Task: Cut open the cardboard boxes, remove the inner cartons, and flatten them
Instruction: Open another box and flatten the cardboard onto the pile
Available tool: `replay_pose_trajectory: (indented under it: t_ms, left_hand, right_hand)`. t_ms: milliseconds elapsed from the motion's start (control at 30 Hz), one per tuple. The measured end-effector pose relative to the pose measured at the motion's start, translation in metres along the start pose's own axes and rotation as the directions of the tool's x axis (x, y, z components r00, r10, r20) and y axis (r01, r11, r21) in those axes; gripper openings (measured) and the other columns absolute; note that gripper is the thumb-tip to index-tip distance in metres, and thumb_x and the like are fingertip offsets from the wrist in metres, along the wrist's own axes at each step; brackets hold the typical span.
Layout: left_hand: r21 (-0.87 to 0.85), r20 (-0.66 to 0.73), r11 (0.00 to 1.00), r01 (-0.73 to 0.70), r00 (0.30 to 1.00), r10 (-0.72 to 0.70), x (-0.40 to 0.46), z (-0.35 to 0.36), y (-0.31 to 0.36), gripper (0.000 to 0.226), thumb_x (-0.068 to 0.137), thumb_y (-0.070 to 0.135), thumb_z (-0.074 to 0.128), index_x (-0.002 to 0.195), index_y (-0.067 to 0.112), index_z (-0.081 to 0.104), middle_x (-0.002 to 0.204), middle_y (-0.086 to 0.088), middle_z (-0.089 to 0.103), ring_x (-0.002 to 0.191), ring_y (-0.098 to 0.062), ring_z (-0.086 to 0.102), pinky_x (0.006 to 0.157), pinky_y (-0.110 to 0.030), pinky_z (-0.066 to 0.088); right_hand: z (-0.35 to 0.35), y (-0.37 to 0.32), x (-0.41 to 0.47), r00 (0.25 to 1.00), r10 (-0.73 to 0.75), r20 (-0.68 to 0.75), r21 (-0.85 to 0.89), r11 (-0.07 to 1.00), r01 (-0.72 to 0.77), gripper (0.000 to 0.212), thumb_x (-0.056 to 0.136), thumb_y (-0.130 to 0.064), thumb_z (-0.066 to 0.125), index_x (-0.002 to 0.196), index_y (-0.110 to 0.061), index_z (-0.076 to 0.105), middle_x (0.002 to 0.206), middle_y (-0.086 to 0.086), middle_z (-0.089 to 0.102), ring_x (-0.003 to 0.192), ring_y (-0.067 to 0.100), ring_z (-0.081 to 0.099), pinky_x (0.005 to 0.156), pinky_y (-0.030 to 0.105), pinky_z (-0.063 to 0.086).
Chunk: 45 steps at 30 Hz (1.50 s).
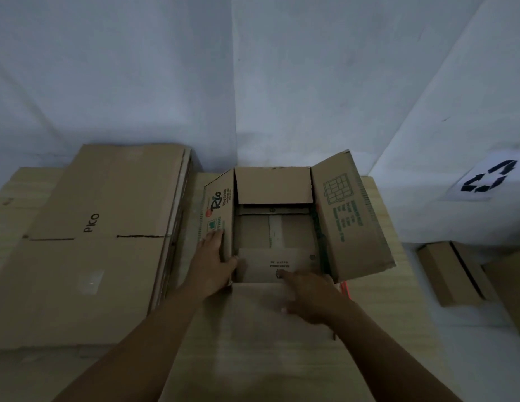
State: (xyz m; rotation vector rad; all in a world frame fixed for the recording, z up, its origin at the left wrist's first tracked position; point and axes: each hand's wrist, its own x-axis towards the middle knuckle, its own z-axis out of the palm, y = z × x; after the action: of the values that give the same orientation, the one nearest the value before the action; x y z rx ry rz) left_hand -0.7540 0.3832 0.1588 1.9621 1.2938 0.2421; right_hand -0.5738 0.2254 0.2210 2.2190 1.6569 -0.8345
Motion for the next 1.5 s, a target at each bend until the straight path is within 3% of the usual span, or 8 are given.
replay_pose_trajectory:
  t_ms: [133, 433, 567, 767, 967, 1067, 1400, 1500]
  left_hand:
    - [0.084, -0.06, 0.995, 0.059, 0.997, -0.054, -0.009, -0.003, 0.003, 0.093, 0.081, 0.042, 0.069, 0.157, 0.028, 0.018, 0.157, -0.004, 0.026, 0.143, -0.029, 0.029, 0.115, -0.049, 0.035]
    - [0.22, -0.185, 0.974, 0.059, 0.983, -0.018, -0.017, -0.008, 0.01, 0.094, 0.083, 0.051, 0.068, 0.155, 0.024, 0.014, 0.154, -0.017, 0.023, 0.143, -0.038, 0.021, 0.117, -0.051, 0.026]
    - [0.24, -0.2, 0.971, -0.004, 0.978, 0.054, 0.007, -0.008, 0.02, 0.08, 0.097, 0.051, 0.049, 0.158, 0.019, 0.008, 0.165, -0.014, 0.007, 0.152, -0.035, -0.002, 0.123, -0.052, 0.003]
    - [0.286, -0.14, 0.958, 0.014, 0.99, 0.027, 0.029, 0.004, 0.026, 0.065, 0.107, 0.042, 0.024, 0.159, 0.016, -0.003, 0.167, -0.01, -0.008, 0.151, -0.032, -0.016, 0.123, -0.05, -0.006]
    - [0.222, -0.131, 0.975, 0.022, 0.991, 0.007, 0.021, 0.015, 0.012, 0.058, 0.108, 0.03, 0.022, 0.159, 0.019, -0.005, 0.166, -0.005, -0.009, 0.151, -0.027, -0.016, 0.125, -0.044, -0.002]
    - [0.198, -0.146, 0.98, 0.017, 0.989, 0.012, 0.013, 0.02, 0.009, 0.058, 0.108, 0.029, 0.023, 0.159, 0.019, -0.003, 0.167, -0.003, -0.008, 0.151, -0.026, -0.016, 0.124, -0.041, -0.003]
    - [0.163, -0.162, 0.987, -0.002, 0.986, 0.028, 0.0, 0.026, 0.007, 0.058, 0.108, 0.031, 0.024, 0.159, 0.02, -0.001, 0.167, -0.001, -0.006, 0.151, -0.022, -0.017, 0.125, -0.04, -0.002]
    - [0.141, -0.176, 0.99, -0.013, 0.984, 0.038, -0.003, 0.027, 0.009, 0.057, 0.108, 0.029, 0.025, 0.159, 0.018, 0.003, 0.167, -0.001, -0.003, 0.152, -0.022, -0.015, 0.125, -0.037, -0.003]
  right_hand:
    - [0.009, -0.005, -0.001, 0.998, -0.043, -0.053, -0.075, 0.996, 0.039, 0.04, 0.092, -0.046, 0.063, 0.128, -0.03, 0.056, 0.122, 0.0, 0.065, 0.115, 0.023, 0.059, 0.097, 0.038, 0.04]
    - [-0.022, -0.022, -0.015, 0.969, -0.101, 0.223, 0.177, 0.982, 0.062, 0.08, 0.082, -0.042, 0.079, 0.151, -0.03, 0.04, 0.148, 0.0, 0.048, 0.132, 0.022, 0.047, 0.106, 0.033, 0.042]
    - [-0.057, -0.022, 0.013, 0.998, 0.01, -0.069, 0.259, 0.966, 0.009, 0.063, 0.088, -0.041, 0.072, 0.145, -0.034, 0.046, 0.14, -0.003, 0.055, 0.126, 0.018, 0.053, 0.104, 0.037, 0.046]
    - [-0.066, 0.006, 0.095, 0.851, 0.087, -0.517, -0.042, 0.991, -0.127, 0.045, 0.096, -0.024, 0.058, 0.14, -0.024, 0.048, 0.13, 0.006, 0.056, 0.121, 0.028, 0.048, 0.097, 0.044, 0.044]
    - [-0.053, 0.033, 0.126, 0.804, -0.034, -0.593, -0.292, 0.94, -0.175, 0.064, 0.085, -0.029, 0.064, 0.143, -0.018, 0.042, 0.135, 0.016, 0.049, 0.119, 0.037, 0.045, 0.094, 0.05, 0.039]
    - [-0.054, 0.039, 0.129, 0.763, -0.131, -0.633, -0.34, 0.932, -0.123, 0.047, 0.084, -0.028, 0.069, 0.128, -0.018, 0.056, 0.117, 0.011, 0.061, 0.105, 0.033, 0.053, 0.088, 0.046, 0.04]
    - [-0.123, 0.042, 0.124, 0.314, -0.147, -0.938, -0.146, 0.989, 0.029, 0.007, 0.097, -0.017, 0.058, 0.101, -0.017, 0.064, 0.1, 0.004, 0.071, 0.098, 0.027, 0.062, 0.089, 0.042, 0.038]
    - [-0.139, 0.043, 0.148, 0.445, -0.028, -0.895, -0.098, 0.986, -0.135, 0.035, 0.087, -0.013, 0.062, 0.121, -0.019, 0.06, 0.136, 0.011, 0.049, 0.126, 0.033, 0.042, 0.104, 0.049, 0.034]
